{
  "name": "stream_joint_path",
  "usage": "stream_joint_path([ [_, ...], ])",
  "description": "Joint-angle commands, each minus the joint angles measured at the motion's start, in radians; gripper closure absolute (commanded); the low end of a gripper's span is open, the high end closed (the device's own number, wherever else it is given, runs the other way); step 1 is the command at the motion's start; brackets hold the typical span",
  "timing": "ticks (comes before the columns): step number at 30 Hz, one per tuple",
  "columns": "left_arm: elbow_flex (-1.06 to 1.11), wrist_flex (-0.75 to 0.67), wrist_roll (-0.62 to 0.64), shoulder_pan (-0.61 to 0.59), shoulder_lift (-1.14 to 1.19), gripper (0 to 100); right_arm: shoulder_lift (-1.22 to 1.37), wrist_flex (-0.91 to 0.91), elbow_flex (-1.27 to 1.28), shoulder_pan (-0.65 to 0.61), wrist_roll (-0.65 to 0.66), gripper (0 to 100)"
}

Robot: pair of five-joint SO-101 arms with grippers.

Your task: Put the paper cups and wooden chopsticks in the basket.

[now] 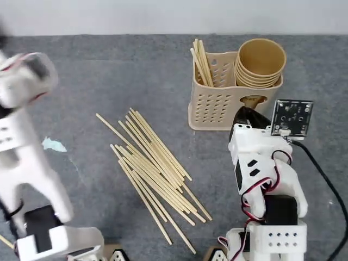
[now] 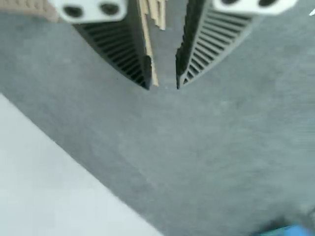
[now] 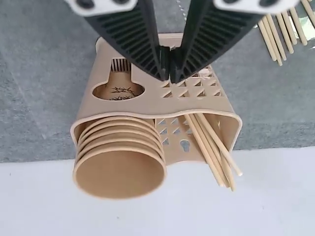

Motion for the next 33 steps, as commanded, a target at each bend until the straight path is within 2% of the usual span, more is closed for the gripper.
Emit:
stream_joint_path([
  [1, 0.064, 0.020, -0.060, -0.149, -0.044, 99, -0.008, -0.010, -0.009, -0.012, -0.003, 97.6],
  [9, 0.354, 0.020, -0.236, -0.430, -0.044, 98, -0.008, -0.010, -0.009, -0.012, -0.003, 97.6],
  [18, 0.570, 0.006, -0.463, -0.704, -0.035, 98, -0.008, -0.010, -0.009, -0.012, -0.003, 97.6],
  [22, 0.700, -0.057, -0.597, -0.769, -0.035, 98, -0.008, -0.010, -0.009, -0.012, -0.003, 97.6],
  [28, 0.920, -0.239, -0.666, -0.801, -0.035, 97, -0.008, -0.008, -0.009, -0.012, -0.003, 97.6],
  [33, 1.044, -0.376, -0.677, -0.799, -0.035, 80, -0.007, -0.008, -0.006, -0.013, -0.003, 97.6],
])
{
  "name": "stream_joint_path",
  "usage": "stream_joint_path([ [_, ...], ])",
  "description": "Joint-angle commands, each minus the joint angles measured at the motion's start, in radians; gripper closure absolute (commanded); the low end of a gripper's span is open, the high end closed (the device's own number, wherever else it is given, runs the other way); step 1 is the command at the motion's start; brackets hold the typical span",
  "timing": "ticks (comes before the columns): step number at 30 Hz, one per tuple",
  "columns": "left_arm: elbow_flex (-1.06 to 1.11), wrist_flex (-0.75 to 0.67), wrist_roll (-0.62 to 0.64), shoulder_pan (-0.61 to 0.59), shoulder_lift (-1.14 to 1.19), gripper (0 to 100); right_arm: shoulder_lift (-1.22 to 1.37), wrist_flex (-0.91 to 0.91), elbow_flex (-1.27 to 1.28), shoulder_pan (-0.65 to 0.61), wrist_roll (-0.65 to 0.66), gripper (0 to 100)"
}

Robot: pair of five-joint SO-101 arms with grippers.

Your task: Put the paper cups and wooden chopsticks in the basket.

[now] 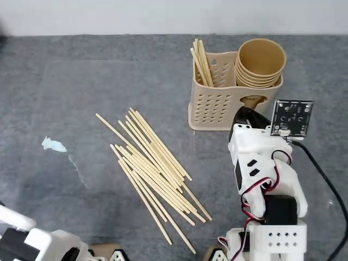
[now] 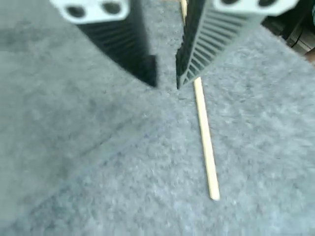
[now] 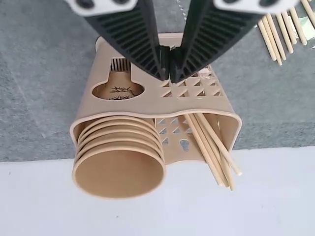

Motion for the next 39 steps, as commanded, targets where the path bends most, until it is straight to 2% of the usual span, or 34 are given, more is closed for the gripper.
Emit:
stream_joint_path([
  [1, 0.039, -0.101, -0.008, -0.006, -0.035, 78, -0.007, -0.012, 0.000, -0.012, -0.003, 97.6],
  [11, 0.076, -0.187, -0.009, -0.005, -0.025, 77, -0.007, -0.019, 0.009, -0.012, -0.003, 97.6],
  [20, 0.068, -0.310, -0.015, -0.005, 0.140, 77, -0.007, -0.019, 0.011, -0.012, -0.003, 97.6],
  [27, 0.051, -0.298, -0.011, -0.006, 0.157, 77, -0.007, -0.018, 0.014, -0.053, -0.002, 97.6],
  [33, -0.021, -0.146, -0.015, -0.006, 0.167, 77, -0.007, -0.018, 0.014, -0.050, -0.002, 97.6],
  [39, -0.018, -0.176, -0.009, -0.006, 0.167, 77, -0.007, -0.018, 0.015, -0.050, -0.002, 97.6],
])
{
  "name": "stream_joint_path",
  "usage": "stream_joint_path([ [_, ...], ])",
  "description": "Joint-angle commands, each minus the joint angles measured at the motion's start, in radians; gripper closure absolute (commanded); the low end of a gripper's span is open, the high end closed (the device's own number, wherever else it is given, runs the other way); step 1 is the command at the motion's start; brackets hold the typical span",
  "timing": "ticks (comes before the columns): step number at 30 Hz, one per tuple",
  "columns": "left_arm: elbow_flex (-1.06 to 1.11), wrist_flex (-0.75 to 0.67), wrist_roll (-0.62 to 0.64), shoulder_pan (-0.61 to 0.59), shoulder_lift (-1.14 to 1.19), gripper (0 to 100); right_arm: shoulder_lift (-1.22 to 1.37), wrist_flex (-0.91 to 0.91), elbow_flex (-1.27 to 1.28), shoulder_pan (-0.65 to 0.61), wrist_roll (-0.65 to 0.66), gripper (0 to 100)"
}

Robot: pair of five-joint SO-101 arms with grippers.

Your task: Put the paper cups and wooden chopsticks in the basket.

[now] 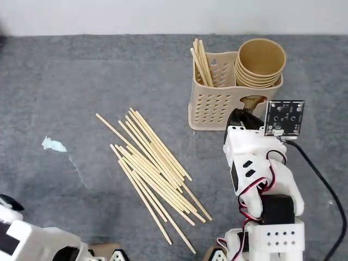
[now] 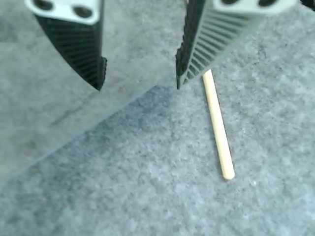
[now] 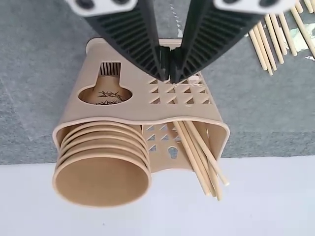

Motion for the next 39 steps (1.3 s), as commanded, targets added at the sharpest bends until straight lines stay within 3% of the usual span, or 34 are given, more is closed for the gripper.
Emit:
stream_joint_path([
  [1, -0.044, -0.005, 0.002, -0.006, -0.006, 77, -0.007, -0.018, -0.003, -0.008, -0.002, 97.6],
  [7, -0.050, -0.005, -0.005, -0.003, -0.012, 77, -0.007, -0.018, -0.003, -0.010, -0.002, 97.6],
  [12, -0.088, 0.000, -0.005, 0.091, -0.015, 77, -0.007, -0.018, -0.003, -0.010, -0.002, 97.6],
  [19, -0.177, 0.006, 0.002, 0.296, -0.015, 77, -0.007, -0.031, 0.012, -0.012, -0.002, 97.6],
  [25, -0.266, 0.135, 0.002, 0.499, -0.015, 77, -0.007, -0.038, 0.017, -0.021, 0.020, 97.6],
  [31, -0.318, 0.239, 0.003, 0.726, -0.014, 77, -0.007, -0.030, 0.046, -0.117, 0.103, 97.6],
  [39, -0.314, 0.242, 0.017, 0.968, -0.012, 77, 0.005, -0.022, 0.087, -0.251, 0.216, 97.6],
])
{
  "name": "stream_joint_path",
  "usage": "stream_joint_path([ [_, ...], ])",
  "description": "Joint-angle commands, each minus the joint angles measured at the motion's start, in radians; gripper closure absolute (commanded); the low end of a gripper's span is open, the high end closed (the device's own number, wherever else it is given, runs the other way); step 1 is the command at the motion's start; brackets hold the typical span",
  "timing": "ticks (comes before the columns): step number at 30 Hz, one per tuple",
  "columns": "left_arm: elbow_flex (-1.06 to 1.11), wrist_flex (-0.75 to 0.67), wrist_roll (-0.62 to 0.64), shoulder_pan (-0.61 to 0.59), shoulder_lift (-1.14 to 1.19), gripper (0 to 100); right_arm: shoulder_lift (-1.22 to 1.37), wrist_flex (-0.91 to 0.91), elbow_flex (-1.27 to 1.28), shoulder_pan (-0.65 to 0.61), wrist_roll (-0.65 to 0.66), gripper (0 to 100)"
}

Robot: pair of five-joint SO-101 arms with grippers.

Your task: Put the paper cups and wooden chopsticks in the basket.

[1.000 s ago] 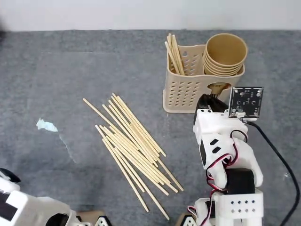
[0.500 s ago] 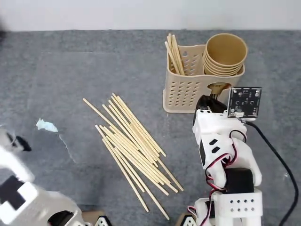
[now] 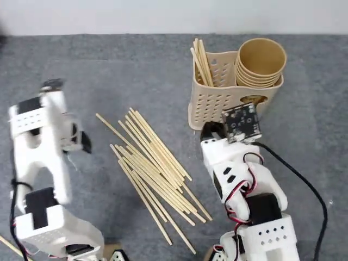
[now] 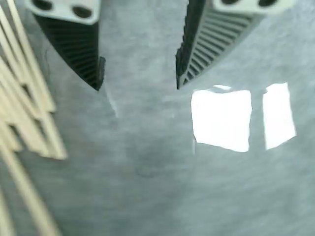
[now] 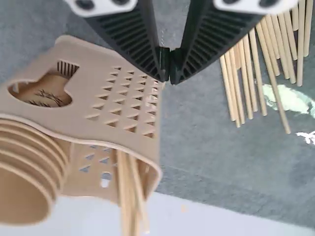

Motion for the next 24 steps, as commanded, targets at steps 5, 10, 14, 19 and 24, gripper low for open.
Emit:
stream_joint_path([
  [5, -0.042, -0.080, 0.149, 0.132, -0.014, 77, 0.139, 0.002, -0.031, -0.088, 0.058, 93.1],
  [10, -0.041, -0.127, 0.233, 0.189, -0.011, 77, 0.326, 0.004, -0.095, -0.101, 0.063, 92.9],
  [14, -0.013, -0.187, 0.273, 0.203, -0.009, 84, 0.453, 0.002, -0.141, -0.111, 0.064, 92.6],
  [19, 0.087, -0.293, 0.276, 0.184, -0.014, 89, 0.604, 0.002, -0.201, -0.188, 0.140, 92.6],
  [24, 0.116, -0.298, 0.279, 0.084, -0.015, 89, 0.763, 0.004, -0.315, -0.216, 0.181, 92.6],
])
